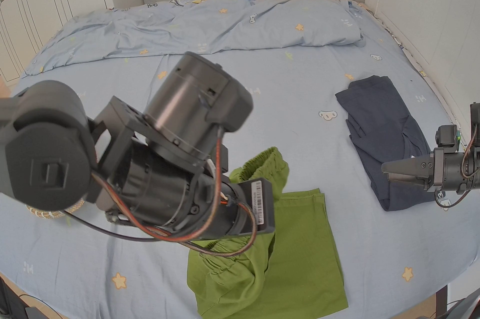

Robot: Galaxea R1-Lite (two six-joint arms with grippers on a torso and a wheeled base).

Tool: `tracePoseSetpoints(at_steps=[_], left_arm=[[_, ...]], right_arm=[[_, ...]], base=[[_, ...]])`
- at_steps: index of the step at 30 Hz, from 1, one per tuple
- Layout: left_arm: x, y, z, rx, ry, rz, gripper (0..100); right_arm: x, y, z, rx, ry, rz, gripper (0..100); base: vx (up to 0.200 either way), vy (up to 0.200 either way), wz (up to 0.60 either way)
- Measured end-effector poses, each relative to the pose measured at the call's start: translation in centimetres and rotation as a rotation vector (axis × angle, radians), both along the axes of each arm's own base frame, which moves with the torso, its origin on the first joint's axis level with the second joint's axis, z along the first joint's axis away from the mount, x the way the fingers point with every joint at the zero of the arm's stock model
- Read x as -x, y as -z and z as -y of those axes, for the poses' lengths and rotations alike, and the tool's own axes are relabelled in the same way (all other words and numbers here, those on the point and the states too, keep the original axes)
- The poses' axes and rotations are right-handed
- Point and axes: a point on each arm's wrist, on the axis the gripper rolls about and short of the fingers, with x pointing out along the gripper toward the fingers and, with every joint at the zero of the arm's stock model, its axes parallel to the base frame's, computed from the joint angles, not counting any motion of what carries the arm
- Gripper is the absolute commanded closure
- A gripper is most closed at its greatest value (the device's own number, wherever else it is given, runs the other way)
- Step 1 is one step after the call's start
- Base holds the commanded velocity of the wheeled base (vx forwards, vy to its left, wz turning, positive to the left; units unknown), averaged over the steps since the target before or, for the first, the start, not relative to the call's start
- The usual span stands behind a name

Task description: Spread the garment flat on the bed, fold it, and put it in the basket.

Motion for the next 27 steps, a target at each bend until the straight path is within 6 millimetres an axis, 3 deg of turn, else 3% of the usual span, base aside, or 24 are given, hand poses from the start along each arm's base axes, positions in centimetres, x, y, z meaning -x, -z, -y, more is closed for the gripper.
tracePoseSetpoints(at_steps=[8, 9, 19, 27], left_arm=[[0.1, 1.2, 2.0, 0.014, 0.018, -0.011, 100], [0.1, 1.3, 2.3, 0.021, 0.019, -0.012, 0], [0.3, 2.2, 5.1, 0.12, 0.009, -0.02, 0], [-0.2, 2.8, 4.8, 0.117, -0.028, -0.048, 0]], right_arm=[[-0.3, 0.3, -0.1, 0.003, 0.0, -0.011, 0], [-0.4, 0.4, -0.1, 0.003, 0.0, -0.013, 0], [-0.4, 0.7, -0.4, 0.025, 0.001, -0.017, 0], [-0.3, 1.1, -1.3, 0.036, -0.03, -0.03, 0]], base=[[0.0, 0.0, 0.0], [0.0, 0.0, 0.0], [0.0, 0.0, 0.0], [0.0, 0.0, 0.0]])
